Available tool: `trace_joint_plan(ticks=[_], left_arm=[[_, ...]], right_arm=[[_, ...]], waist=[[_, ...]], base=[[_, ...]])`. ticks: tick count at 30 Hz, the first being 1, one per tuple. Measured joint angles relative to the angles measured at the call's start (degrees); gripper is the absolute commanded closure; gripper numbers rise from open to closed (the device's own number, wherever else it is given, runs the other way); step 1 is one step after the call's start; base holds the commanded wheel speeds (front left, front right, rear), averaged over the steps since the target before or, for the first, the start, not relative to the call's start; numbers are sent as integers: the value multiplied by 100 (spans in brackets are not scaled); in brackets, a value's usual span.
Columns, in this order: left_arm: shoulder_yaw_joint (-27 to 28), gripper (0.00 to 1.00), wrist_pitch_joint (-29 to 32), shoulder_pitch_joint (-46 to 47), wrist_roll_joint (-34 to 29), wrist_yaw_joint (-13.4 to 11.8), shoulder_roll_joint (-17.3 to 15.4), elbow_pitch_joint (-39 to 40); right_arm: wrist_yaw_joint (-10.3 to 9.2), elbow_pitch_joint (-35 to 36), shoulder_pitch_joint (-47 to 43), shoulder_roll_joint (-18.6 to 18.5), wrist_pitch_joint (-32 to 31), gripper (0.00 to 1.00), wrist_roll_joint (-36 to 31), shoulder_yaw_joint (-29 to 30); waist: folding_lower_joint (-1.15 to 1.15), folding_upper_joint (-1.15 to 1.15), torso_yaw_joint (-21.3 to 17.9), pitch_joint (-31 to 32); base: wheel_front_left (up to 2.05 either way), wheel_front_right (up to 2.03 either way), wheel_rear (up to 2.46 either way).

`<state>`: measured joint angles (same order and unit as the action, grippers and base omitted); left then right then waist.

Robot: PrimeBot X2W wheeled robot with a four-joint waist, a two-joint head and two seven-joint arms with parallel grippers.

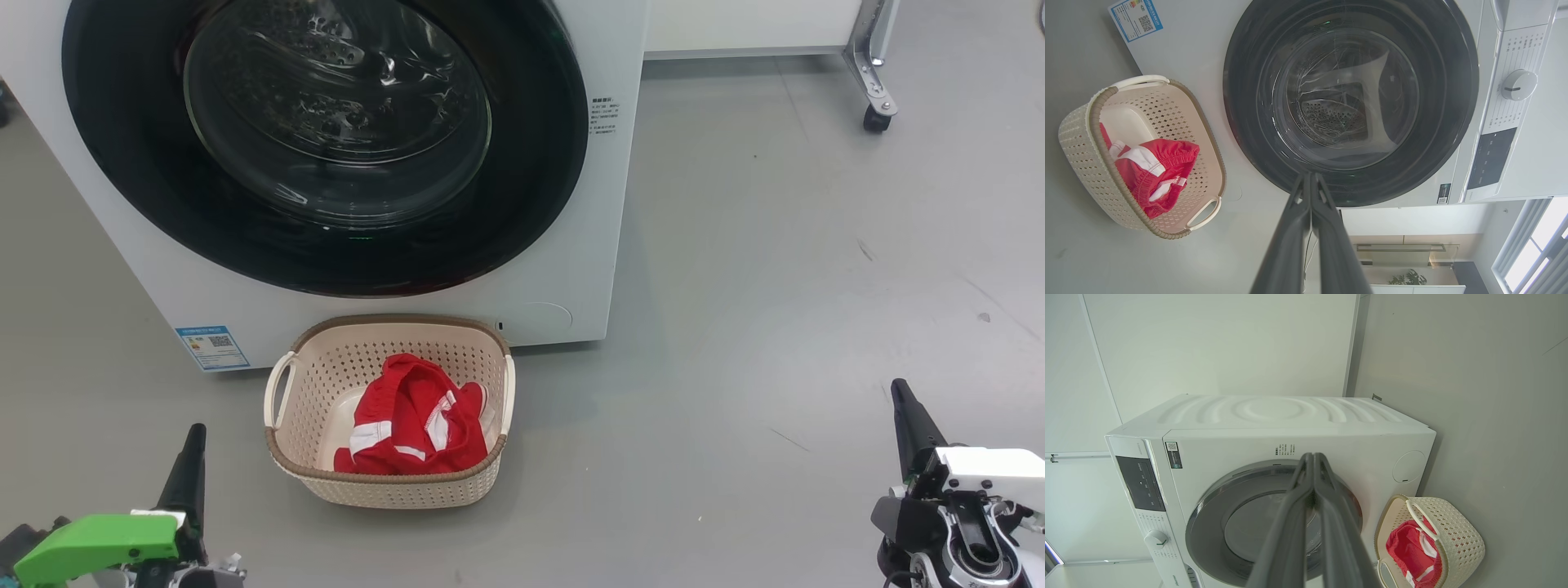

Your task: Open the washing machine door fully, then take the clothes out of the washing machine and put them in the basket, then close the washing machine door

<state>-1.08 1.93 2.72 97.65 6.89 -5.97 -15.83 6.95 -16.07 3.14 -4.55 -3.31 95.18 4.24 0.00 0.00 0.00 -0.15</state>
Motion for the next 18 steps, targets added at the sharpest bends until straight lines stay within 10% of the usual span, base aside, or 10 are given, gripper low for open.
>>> trace_joint_plan(ticks=[18], left_arm=[[20, 100, 2, 1, -1, 0, 5, 4]], right_arm=[[0, 2, 0, 5, 0, 100, -1, 11]], waist=[[0, 0, 0, -1]], base=[[0, 0, 0]])
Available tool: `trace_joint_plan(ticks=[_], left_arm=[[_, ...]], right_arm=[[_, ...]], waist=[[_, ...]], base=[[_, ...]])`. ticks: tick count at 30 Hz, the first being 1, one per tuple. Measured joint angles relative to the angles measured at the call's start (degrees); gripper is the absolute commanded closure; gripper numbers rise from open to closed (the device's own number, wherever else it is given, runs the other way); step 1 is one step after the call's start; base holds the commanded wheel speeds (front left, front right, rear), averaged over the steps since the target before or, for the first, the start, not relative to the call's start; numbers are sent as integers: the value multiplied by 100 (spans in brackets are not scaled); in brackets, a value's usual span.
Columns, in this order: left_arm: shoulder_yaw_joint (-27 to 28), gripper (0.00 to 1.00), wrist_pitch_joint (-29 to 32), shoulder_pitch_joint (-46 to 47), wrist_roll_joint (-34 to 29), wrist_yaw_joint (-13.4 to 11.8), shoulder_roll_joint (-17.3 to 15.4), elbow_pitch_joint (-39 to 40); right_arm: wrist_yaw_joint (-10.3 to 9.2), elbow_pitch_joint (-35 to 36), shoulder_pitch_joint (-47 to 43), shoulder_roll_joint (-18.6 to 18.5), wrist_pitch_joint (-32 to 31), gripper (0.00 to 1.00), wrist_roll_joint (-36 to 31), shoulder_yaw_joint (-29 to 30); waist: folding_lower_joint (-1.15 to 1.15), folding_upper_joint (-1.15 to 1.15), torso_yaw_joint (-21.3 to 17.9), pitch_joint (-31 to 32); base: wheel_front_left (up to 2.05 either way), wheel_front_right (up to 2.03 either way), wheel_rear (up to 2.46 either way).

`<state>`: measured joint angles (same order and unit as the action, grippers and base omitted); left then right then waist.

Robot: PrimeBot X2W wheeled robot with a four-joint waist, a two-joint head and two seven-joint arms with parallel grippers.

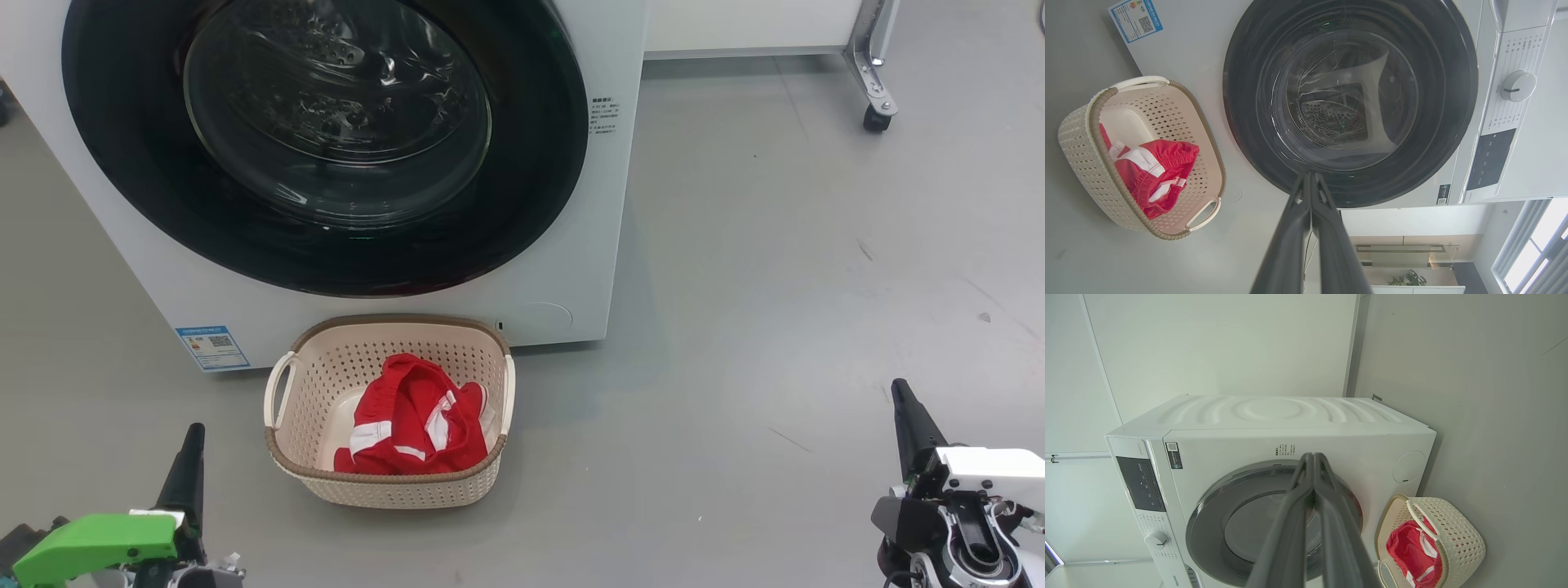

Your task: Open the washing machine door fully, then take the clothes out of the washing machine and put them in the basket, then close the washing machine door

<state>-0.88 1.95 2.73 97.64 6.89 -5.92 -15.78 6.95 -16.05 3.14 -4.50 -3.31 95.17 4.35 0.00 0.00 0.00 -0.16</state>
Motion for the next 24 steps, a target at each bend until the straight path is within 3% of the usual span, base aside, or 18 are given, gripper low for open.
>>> trace_joint_plan(ticks=[24], left_arm=[[25, 100, 10, 0, -16, 0, 7, 12]], right_arm=[[0, 4, 0, 8, -42, 100, -8, 16]], waist=[[0, 0, 0, -1]], base=[[0, 0, 0]])
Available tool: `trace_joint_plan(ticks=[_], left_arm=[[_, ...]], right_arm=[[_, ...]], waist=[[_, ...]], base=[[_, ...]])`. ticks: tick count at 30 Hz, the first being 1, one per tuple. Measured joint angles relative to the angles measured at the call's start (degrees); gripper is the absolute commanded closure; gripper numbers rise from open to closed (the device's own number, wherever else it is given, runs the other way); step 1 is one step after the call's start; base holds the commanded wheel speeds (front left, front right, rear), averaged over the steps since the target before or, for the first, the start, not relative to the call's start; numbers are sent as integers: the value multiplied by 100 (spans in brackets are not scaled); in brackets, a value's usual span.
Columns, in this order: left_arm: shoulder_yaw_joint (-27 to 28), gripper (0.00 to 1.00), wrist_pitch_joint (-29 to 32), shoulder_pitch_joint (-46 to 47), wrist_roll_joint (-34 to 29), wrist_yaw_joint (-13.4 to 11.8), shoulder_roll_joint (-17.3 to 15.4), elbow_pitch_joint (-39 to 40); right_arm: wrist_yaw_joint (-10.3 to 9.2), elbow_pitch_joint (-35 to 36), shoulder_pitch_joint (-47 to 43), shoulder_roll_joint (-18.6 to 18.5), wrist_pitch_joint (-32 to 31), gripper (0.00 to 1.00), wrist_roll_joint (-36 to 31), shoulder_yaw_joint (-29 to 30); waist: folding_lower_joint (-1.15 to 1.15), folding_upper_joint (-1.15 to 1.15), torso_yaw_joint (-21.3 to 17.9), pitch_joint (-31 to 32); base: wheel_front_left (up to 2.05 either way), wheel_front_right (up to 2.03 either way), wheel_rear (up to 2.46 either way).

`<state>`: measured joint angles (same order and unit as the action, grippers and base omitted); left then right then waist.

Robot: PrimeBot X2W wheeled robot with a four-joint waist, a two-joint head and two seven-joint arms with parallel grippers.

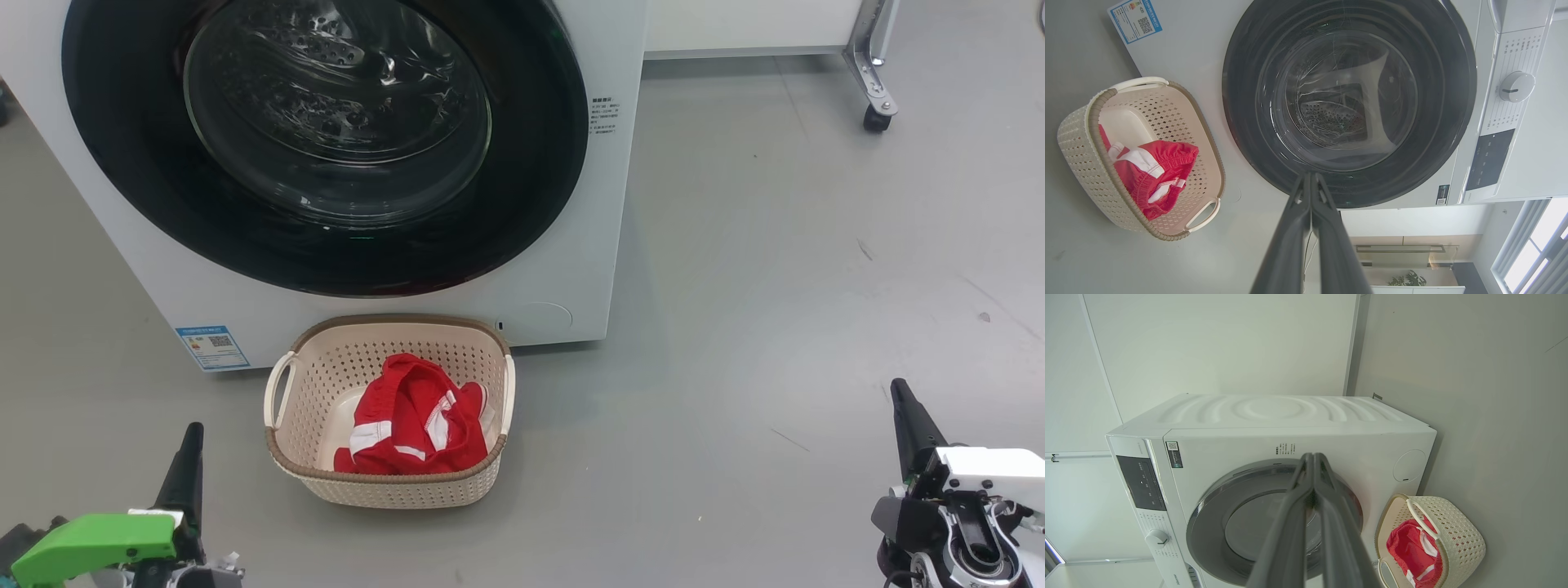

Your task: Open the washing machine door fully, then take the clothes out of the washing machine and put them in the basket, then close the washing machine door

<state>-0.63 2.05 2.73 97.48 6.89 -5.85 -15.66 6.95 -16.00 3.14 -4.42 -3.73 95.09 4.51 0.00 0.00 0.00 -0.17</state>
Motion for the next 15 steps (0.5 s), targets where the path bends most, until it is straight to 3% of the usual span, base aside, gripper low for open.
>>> trace_joint_plan(ticks=[15], left_arm=[[13, 100, 15, 0, 0, 0, 15, 5]], right_arm=[[0, 4, 0, 3, -1, 100, -1, 5]], waist=[[0, 0, 0, 0]], base=[[0, 0, 0]])
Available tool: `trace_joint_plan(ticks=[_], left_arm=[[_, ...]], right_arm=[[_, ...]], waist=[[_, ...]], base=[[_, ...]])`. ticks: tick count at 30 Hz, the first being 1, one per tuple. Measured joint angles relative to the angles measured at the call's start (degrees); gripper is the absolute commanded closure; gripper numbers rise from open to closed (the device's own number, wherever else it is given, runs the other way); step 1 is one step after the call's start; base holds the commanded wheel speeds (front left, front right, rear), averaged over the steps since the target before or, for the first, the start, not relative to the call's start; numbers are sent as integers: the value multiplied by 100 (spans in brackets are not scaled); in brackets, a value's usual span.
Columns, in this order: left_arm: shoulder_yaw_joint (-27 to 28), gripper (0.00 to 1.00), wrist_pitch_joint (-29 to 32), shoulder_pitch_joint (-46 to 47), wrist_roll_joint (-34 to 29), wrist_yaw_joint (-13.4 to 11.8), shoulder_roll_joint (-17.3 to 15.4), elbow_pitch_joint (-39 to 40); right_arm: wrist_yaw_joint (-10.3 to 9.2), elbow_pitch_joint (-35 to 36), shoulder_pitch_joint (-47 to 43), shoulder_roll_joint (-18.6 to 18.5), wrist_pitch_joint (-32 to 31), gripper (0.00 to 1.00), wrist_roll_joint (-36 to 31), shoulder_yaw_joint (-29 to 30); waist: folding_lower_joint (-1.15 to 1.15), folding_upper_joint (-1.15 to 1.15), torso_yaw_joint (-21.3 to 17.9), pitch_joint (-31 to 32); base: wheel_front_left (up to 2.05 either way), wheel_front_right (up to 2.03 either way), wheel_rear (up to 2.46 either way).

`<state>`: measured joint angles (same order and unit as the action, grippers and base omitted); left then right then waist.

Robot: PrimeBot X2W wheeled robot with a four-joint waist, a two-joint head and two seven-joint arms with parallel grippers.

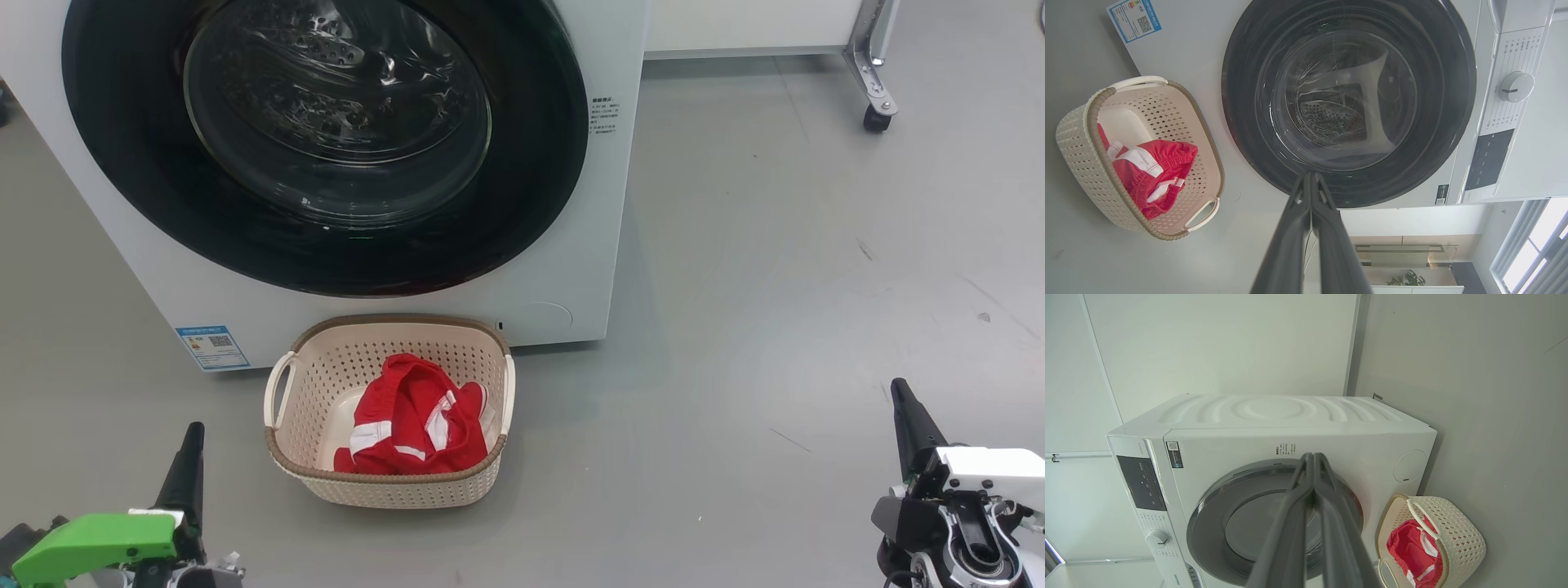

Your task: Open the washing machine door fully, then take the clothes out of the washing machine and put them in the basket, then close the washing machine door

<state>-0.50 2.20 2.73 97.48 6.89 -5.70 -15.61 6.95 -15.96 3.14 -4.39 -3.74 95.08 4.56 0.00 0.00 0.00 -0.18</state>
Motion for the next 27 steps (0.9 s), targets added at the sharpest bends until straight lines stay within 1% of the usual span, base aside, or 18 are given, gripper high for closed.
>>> trace_joint_plan(ticks=[27], left_arm=[[16, 100, 9, 1, -23, 0, 21, 7]], right_arm=[[0, 11, 0, 11, 0, 100, -9, 12]], waist=[[0, 0, 0, 0]], base=[[0, 0, 0]])
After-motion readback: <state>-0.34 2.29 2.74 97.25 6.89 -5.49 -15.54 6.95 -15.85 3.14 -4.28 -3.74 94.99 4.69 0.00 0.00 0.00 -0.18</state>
